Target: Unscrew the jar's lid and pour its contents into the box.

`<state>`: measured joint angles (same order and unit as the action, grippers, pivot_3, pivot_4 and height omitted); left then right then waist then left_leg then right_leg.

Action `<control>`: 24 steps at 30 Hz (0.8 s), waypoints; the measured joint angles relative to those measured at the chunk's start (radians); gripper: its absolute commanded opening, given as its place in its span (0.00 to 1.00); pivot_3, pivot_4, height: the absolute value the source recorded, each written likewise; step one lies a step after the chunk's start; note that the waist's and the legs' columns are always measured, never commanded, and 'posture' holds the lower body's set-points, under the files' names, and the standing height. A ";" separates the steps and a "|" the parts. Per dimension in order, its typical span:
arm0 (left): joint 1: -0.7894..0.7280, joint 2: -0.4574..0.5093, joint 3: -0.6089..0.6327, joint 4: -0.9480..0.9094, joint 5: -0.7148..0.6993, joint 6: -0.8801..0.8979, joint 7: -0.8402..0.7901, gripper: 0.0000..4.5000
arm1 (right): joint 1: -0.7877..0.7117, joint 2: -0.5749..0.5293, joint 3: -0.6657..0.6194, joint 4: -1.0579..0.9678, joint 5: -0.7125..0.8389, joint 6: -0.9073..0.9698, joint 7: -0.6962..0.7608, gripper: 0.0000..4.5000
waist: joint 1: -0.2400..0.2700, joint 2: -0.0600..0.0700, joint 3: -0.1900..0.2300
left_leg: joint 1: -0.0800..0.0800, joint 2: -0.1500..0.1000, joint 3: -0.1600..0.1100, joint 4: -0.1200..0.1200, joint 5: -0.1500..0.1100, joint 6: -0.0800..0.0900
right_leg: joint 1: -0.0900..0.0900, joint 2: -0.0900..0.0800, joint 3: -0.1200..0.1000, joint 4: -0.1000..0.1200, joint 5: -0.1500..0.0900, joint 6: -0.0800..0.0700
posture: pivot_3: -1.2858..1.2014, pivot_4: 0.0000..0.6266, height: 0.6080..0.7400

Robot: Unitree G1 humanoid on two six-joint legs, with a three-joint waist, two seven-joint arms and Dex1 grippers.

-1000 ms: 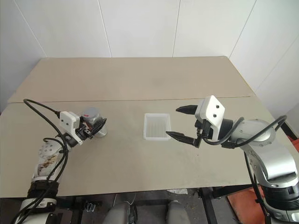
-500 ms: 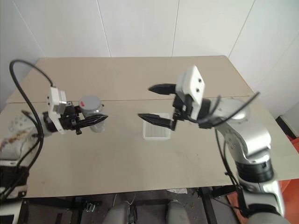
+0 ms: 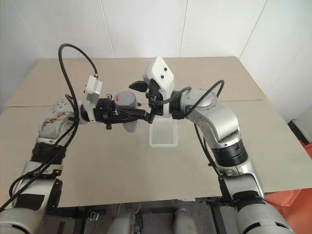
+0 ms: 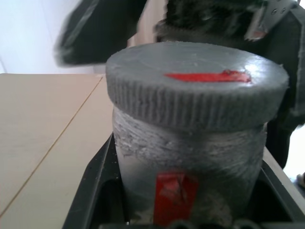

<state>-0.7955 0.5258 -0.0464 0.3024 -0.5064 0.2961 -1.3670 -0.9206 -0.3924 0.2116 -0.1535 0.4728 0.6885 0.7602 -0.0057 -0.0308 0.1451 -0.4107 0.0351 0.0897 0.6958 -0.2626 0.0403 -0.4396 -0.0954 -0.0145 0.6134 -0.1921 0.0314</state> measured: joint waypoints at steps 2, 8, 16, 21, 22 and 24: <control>0.000 -0.006 0.000 0.003 0.007 -0.012 -0.002 0.43 | -0.003 0.014 0.000 0.011 -0.009 0.000 -0.001 1.00 | -0.004 0.000 0.000 | 0.000 0.000 0.000 0.000 0.000 0.000 | 0.000 0.000 0.000 0.000 0.000 0.000 | 0.52 0.24 1.00; 0.000 -0.008 0.002 0.003 0.014 -0.024 -0.007 0.43 | -0.008 0.032 0.000 0.026 -0.010 0.000 0.016 0.87 | -0.006 0.000 0.000 | 0.000 0.000 -0.001 0.000 0.000 0.000 | 0.000 0.000 0.000 0.001 0.000 0.000 | 0.52 0.24 1.00; 0.000 -0.001 0.009 -0.025 -0.011 0.004 -0.042 0.43 | -0.039 0.044 -0.024 0.124 0.047 -0.036 0.190 0.61 | -0.007 0.000 0.000 | 0.000 0.000 -0.002 0.000 0.000 0.000 | 0.000 0.000 0.000 0.001 0.000 0.000 | 0.52 0.24 1.00; -0.020 0.044 0.001 -0.130 -0.074 0.097 -0.156 0.43 | -0.150 0.060 -0.026 0.367 0.088 -0.240 0.586 0.61 | -0.009 0.001 0.000 | 0.001 0.000 -0.002 0.000 0.000 0.000 | 0.001 0.001 0.000 0.000 0.000 0.001 | 0.52 0.24 1.00; -0.025 0.054 -0.007 -0.155 -0.087 0.109 -0.173 0.43 | -0.177 0.062 -0.019 0.415 0.103 -0.275 0.662 0.61 | -0.010 0.001 0.000 | 0.001 0.000 -0.002 0.000 0.000 0.000 | 0.001 0.001 0.000 0.000 0.000 0.000 | 0.52 0.24 1.00; -0.025 0.076 -0.021 -0.200 -0.110 0.145 -0.193 0.43 | -0.228 0.051 0.037 0.506 0.164 -0.346 0.760 0.61 | -0.011 0.001 0.001 | 0.001 0.001 -0.003 0.000 0.000 0.000 | 0.001 0.001 0.001 0.001 0.000 0.000 | 0.52 0.24 1.00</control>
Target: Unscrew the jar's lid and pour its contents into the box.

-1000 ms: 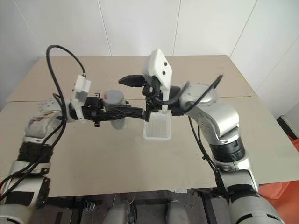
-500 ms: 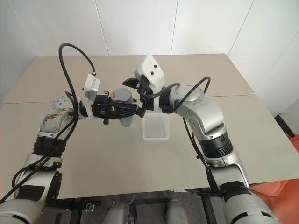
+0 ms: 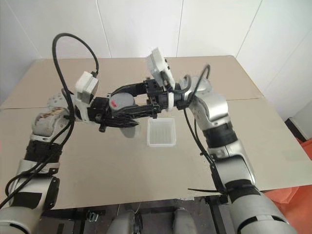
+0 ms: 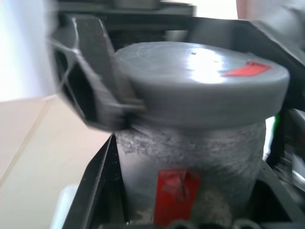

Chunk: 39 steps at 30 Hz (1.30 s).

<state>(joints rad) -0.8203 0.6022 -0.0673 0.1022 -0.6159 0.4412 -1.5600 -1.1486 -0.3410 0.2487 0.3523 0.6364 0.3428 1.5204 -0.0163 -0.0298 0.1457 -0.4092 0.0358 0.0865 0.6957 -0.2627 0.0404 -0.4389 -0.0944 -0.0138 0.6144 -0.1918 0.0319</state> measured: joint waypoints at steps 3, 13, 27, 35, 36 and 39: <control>0.004 0.027 -0.005 -0.010 -0.006 0.026 0.000 0.43 | -0.044 -0.009 0.079 0.094 0.050 -0.086 0.025 0.61 | -0.001 0.000 0.000 | 0.001 0.000 -0.001 0.000 0.000 0.000 | 0.000 0.000 0.000 0.001 0.000 0.000 | 0.52 0.24 1.00; 0.067 -0.007 0.056 0.033 0.028 -0.033 0.067 0.43 | 0.083 -0.066 -0.032 0.059 -0.049 -0.160 -0.068 0.99 | 0.021 0.000 0.000 | -0.003 -0.001 0.000 0.001 0.001 -0.002 | -0.001 -0.002 -0.001 -0.001 0.000 0.000 | 0.52 0.24 1.00; 0.117 -0.127 0.092 0.099 0.086 -0.143 0.267 0.43 | 0.306 -0.037 -0.050 -0.538 -0.222 0.167 -0.724 0.99 | 0.004 0.000 0.000 | 0.000 -0.001 0.001 0.001 0.001 -0.002 | -0.001 -0.001 0.000 0.003 0.000 0.000 | 0.52 0.24 1.00; 0.113 -0.132 0.092 0.119 0.088 -0.153 0.272 0.43 | 0.243 0.057 -0.022 -0.467 -0.262 0.230 -0.794 0.99 | 0.004 0.000 0.000 | -0.001 -0.001 0.001 0.001 0.001 -0.002 | 0.000 -0.001 0.000 0.001 0.000 0.000 | 0.52 0.24 1.00; 0.113 -0.128 0.092 0.121 0.089 -0.153 0.272 0.43 | 0.239 0.060 -0.022 -0.459 -0.260 0.232 -0.794 0.99 | 0.005 0.000 0.000 | -0.001 -0.001 0.001 0.001 0.001 -0.002 | 0.000 -0.001 0.000 0.001 0.000 0.000 | 0.52 0.24 1.00; 0.113 -0.121 0.090 0.121 0.101 -0.153 0.270 0.43 | 0.235 0.060 -0.023 -0.437 -0.251 0.233 -0.781 0.99 | 0.004 0.000 0.000 | -0.001 -0.001 0.001 0.001 0.001 -0.002 | 0.000 -0.001 0.000 0.001 0.000 0.000 | 0.52 0.24 1.00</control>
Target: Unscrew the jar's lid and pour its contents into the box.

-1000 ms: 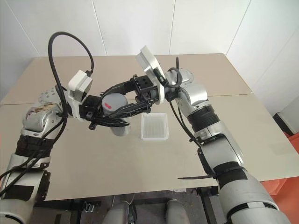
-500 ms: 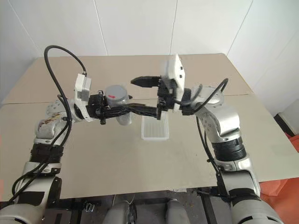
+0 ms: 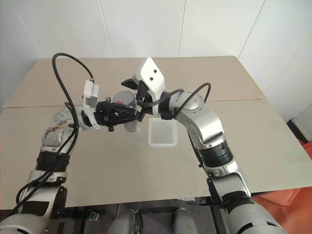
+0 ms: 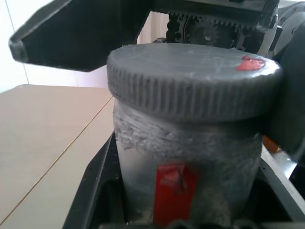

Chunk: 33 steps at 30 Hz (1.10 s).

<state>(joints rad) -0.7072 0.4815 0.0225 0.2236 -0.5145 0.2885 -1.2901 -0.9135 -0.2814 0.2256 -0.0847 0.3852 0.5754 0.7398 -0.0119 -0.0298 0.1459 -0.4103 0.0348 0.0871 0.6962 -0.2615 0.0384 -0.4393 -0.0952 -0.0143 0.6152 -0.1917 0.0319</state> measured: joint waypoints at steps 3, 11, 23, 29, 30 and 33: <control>0.001 0.011 -0.006 -0.002 0.000 0.001 -0.013 0.43 | 0.000 -0.025 -0.002 0.010 0.030 0.000 0.029 0.99 | -0.001 0.000 0.000 | 0.000 0.000 0.000 0.000 0.000 0.000 | 0.000 0.000 0.000 0.000 0.000 0.000 | 0.52 0.24 1.00; 0.040 0.118 0.044 -0.024 -0.036 0.014 -0.081 0.43 | 0.043 -0.207 -0.159 0.070 0.058 0.000 0.062 0.99 | 0.007 0.000 0.000 | 0.000 0.000 0.001 0.000 -0.001 0.001 | 0.000 -0.001 0.000 -0.001 0.000 0.000 | 0.52 0.24 1.00; 0.029 0.024 0.009 -0.010 -0.019 -0.003 -0.058 0.43 | 0.100 -0.154 -0.125 -0.189 0.154 0.087 0.100 0.99 | -0.001 0.000 0.000 | 0.000 0.000 -0.001 0.000 -0.001 0.001 | 0.000 0.000 0.000 0.000 0.000 0.000 | 0.52 0.24 1.00; -0.020 -0.007 -0.014 0.043 0.004 -0.026 -0.071 0.43 | 0.021 -0.072 -0.049 -0.205 0.119 0.128 0.012 0.99 | -0.001 0.000 0.000 | 0.000 0.000 -0.001 0.000 -0.001 0.001 | 0.000 0.000 0.000 0.000 0.000 0.000 | 0.52 0.24 1.00; -0.027 -0.010 -0.015 0.051 0.004 -0.027 -0.075 0.43 | 0.008 -0.060 -0.037 -0.196 0.098 0.128 -0.007 0.99 | -0.001 0.000 0.000 | 0.000 0.000 0.000 0.000 -0.001 0.001 | 0.000 0.000 0.000 -0.001 0.000 0.000 | 0.52 0.24 1.00; -0.033 -0.014 -0.015 0.058 0.005 -0.028 -0.082 0.43 | -0.014 -0.030 -0.002 -0.146 0.046 0.128 -0.049 0.99 | -0.001 0.000 0.000 | 0.000 0.000 0.000 0.000 0.000 0.001 | 0.000 0.000 0.000 -0.001 0.000 0.000 | 0.52 0.24 1.00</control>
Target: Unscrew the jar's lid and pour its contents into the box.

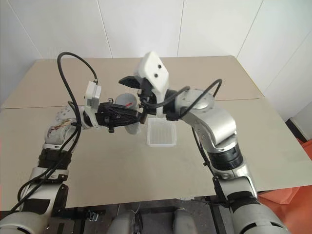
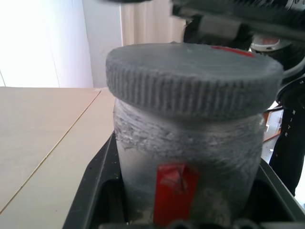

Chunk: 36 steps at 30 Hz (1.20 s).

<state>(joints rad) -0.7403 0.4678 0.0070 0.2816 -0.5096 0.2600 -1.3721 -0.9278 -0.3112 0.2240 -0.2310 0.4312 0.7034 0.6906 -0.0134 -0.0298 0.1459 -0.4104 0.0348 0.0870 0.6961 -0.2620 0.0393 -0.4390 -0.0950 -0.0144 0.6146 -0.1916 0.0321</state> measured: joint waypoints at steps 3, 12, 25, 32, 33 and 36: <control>0.000 0.001 0.000 0.003 0.001 0.000 -0.005 0.43 | -0.003 0.022 0.009 0.048 -0.030 0.000 -0.016 0.99 | 0.000 0.000 0.000 | 0.000 0.000 0.000 0.000 0.000 0.000 | 0.000 0.000 0.000 0.000 0.000 0.000 | 0.52 0.24 1.00; 0.005 0.026 0.001 0.001 0.001 0.007 0.009 0.43 | -0.010 0.009 0.011 0.072 -0.030 -0.004 0.001 0.99 | 0.000 0.000 0.000 | 0.000 0.000 -0.001 0.000 0.000 0.000 | 0.000 0.000 0.000 0.000 0.000 0.000 | 0.52 0.24 1.00; 0.034 0.089 0.029 -0.033 -0.010 0.028 -0.012 0.43 | 0.071 -0.169 -0.128 0.060 0.013 -0.004 0.028 0.99 | 0.008 0.000 0.000 | -0.001 0.000 0.000 0.000 0.000 0.000 | 0.000 -0.001 0.000 -0.001 0.000 0.000 | 0.52 0.24 1.00; 0.034 0.082 0.029 -0.033 -0.009 0.027 -0.015 0.43 | 0.143 -0.197 -0.134 -0.013 0.033 -0.003 0.080 0.99 | 0.000 0.000 0.000 | 0.000 0.000 0.000 0.000 0.000 0.000 | 0.000 0.000 0.000 -0.001 0.000 0.000 | 0.52 0.24 1.00; 0.034 0.079 0.029 -0.033 -0.007 0.025 -0.014 0.43 | 0.147 -0.197 -0.134 -0.032 0.047 -0.002 0.090 0.99 | 0.000 0.000 0.000 | 0.000 0.000 -0.001 0.000 0.000 0.000 | 0.000 0.000 0.000 -0.001 0.000 0.000 | 0.52 0.24 1.00; 0.033 0.059 0.026 -0.029 -0.003 0.020 -0.011 0.43 | 0.144 -0.168 -0.132 -0.100 0.098 0.016 0.100 0.99 | 0.000 0.000 0.000 | 0.000 0.000 -0.002 0.000 0.000 0.000 | 0.000 0.000 0.000 -0.001 0.000 0.000 | 0.52 0.24 1.00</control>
<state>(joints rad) -0.7069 0.5269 0.0327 0.2525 -0.5126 0.2797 -1.3834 -0.7838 -0.4788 0.0925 -0.3311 0.5288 0.7195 0.7901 -0.0133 -0.0298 0.1459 -0.4107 0.0350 0.0854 0.6958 -0.2622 0.0396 -0.4391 -0.0949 -0.0143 0.6139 -0.1915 0.0322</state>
